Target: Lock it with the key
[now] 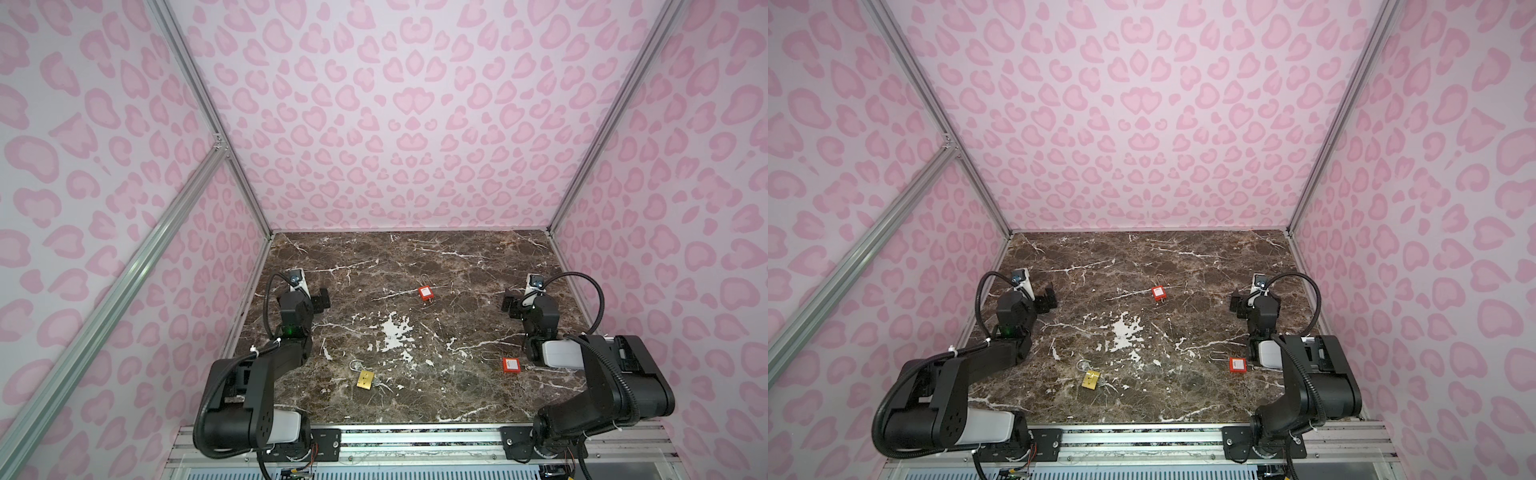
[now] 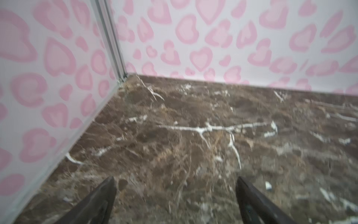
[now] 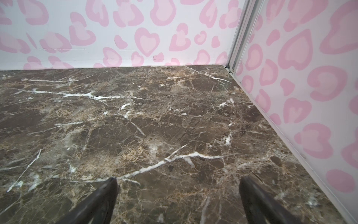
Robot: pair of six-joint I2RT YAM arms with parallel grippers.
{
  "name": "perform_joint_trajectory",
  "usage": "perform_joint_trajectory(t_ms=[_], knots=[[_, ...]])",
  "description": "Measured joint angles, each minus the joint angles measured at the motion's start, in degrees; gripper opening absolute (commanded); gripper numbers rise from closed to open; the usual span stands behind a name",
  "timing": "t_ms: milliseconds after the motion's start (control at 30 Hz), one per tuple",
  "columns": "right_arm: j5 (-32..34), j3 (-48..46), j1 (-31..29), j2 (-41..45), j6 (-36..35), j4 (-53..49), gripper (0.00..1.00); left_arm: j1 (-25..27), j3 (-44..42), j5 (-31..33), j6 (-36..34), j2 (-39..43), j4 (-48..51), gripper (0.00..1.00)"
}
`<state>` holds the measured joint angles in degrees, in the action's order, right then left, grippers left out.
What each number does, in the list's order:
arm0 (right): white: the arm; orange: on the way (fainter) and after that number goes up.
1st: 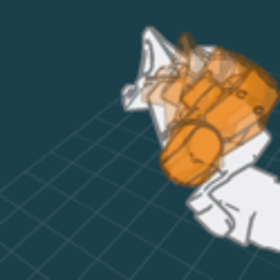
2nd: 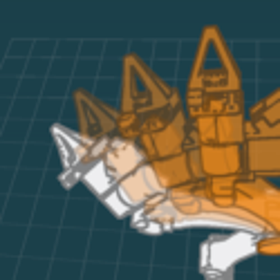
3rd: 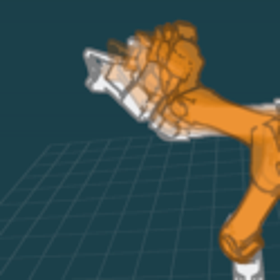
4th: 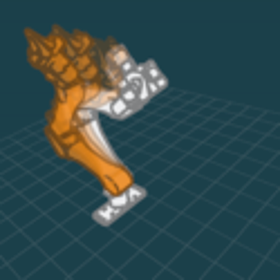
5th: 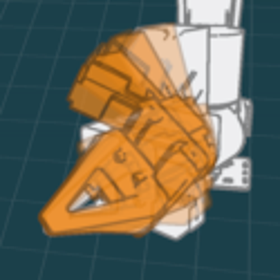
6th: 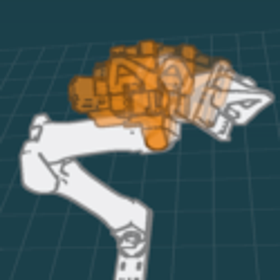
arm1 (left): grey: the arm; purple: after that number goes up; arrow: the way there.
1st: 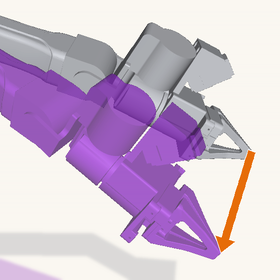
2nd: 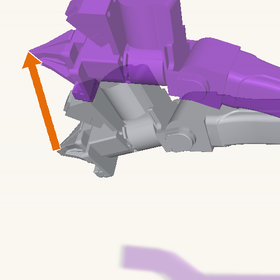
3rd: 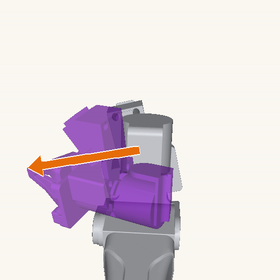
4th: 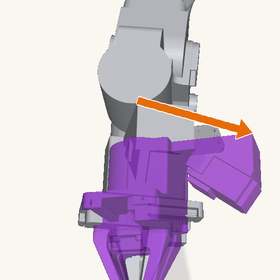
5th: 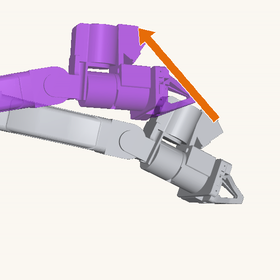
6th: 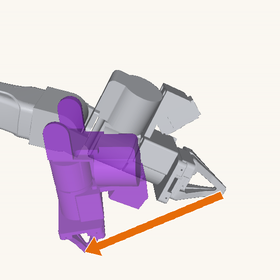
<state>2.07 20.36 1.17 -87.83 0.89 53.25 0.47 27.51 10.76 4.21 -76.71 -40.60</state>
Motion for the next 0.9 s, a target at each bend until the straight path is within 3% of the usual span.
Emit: perform_joint_trajectory(t_ms=[200,300,433,700,900], knots=[[-1.42,4.09,-3.50,10.86,-1.60,-9.60,1.00,0.24,9.16,4.07,5.03,11.82,19.39,0.97],[-1.09,7.26,-10.47,16.17,-3.37,-15.72,0.99,1.25,13.18,4.00,10.01,14.86,32.20,0.97],[-2.05,11.45,-24.24,18.12,-6.49,-23.96,0.99,4.09,14.60,0.96,17.46,18.78,47.54,0.99],[-13.73,10.38,-45.90,12.20,-7.93,-27.78,1.00,7.76,8.17,-13.70,32.98,27.12,59.76,0.97],[-16.68,11.08,-58.16,1.11,-8.24,-24.37,0.98,9.90,2.60,-17.73,40.79,33.27,64.48,0.98]])
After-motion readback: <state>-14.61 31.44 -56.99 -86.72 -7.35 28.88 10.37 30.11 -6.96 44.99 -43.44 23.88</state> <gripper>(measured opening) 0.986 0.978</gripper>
